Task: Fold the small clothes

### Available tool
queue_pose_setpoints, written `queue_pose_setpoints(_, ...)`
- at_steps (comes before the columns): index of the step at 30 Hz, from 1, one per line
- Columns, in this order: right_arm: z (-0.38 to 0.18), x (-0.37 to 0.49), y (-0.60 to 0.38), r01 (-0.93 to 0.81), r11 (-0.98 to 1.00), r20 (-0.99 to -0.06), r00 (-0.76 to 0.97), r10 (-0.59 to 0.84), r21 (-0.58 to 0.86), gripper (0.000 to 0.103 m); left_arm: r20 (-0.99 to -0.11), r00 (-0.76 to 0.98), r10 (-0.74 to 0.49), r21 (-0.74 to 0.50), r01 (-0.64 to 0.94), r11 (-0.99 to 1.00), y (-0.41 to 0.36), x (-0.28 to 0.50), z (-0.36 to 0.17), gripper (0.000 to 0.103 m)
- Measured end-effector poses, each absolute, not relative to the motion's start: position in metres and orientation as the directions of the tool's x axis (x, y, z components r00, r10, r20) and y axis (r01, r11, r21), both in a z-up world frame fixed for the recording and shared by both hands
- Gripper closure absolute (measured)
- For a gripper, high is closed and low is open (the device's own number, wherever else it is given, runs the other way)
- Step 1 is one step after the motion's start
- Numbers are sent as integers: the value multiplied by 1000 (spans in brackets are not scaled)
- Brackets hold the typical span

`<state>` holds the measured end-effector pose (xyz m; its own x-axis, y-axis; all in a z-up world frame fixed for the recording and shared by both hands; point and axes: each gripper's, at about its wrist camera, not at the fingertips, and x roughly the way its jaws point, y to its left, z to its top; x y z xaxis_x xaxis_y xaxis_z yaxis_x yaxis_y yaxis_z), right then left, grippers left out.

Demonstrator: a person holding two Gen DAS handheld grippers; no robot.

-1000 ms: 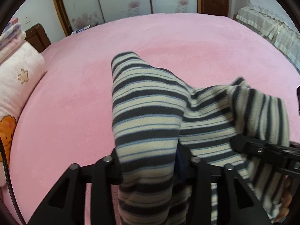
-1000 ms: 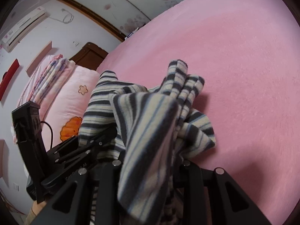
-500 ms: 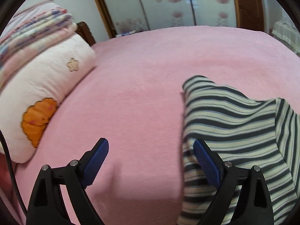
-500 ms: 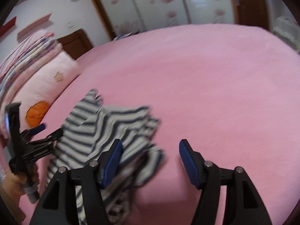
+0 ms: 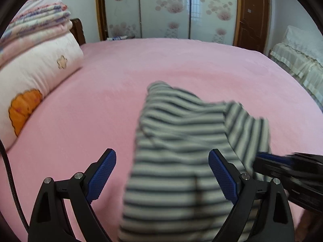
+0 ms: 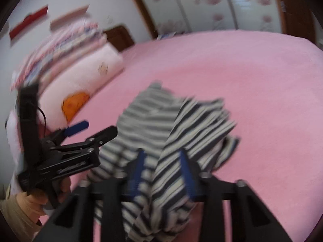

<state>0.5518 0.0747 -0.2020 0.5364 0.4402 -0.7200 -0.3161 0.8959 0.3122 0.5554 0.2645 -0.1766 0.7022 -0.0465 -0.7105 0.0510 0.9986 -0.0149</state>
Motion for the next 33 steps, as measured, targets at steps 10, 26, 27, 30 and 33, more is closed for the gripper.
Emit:
queue_pose_setpoints(10, -194, 532, 57, -187, 948, -788, 526, 319, 258, 99, -805, 593, 6, -26, -46, 999, 272, 523, -203, 11)
queue_pose_setpoints(26, -74, 335, -5, -61, 982, -712, 681, 172, 178, 77, -680, 722, -126, -71, 106, 992, 178, 350, -59, 4)
queue_pose_setpoints(27, -70, 324, -10, -50, 983, -711, 684, 161, 175, 77, -676, 725, -134, -85, 104, 991, 173, 338, -51, 3)
queue_pose_setpoints(30, -56, 293, -23, -35, 984, -701, 697, 149, 175, 77, -672, 724, -157, -121, 102, 987, 162, 314, -36, 1)
queue_pose_setpoints(33, -39, 257, -37, -16, 985, -685, 717, 130, 169, 77, -663, 730, -166, -125, 111, 986, 146, 285, -21, 1)
